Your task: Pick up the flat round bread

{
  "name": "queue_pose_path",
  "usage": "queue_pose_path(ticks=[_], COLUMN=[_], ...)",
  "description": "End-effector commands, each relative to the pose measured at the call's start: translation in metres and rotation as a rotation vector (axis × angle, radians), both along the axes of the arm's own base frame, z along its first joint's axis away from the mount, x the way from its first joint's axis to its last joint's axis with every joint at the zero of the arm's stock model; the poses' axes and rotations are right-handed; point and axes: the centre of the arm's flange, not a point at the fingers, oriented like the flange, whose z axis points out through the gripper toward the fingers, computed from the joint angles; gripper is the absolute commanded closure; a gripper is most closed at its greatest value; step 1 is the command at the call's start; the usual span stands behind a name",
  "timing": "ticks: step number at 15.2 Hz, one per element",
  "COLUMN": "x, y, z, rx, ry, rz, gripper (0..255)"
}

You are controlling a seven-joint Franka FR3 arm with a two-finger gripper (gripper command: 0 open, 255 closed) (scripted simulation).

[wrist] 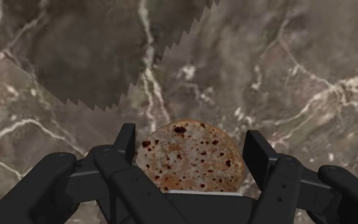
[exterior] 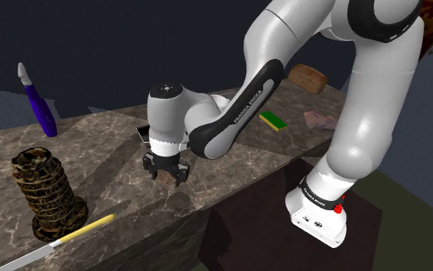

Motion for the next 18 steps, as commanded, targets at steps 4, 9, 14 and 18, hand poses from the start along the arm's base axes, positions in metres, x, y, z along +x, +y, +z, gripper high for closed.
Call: queue_pose_path(ticks=[4, 9, 14, 18], x=[0.001, 0.001, 0.001, 0.000], y=[-0.002, -0.002, -0.002, -0.002], z=[0.014, 0.041, 0.067, 0.078], rx=[-0.004, -0.004, -0.004, -0.004], ry=[0.003, 0.003, 0.003, 0.003], rz=[-0.004, -0.004, -0.004, -0.004], gripper=[255, 255, 255, 255])
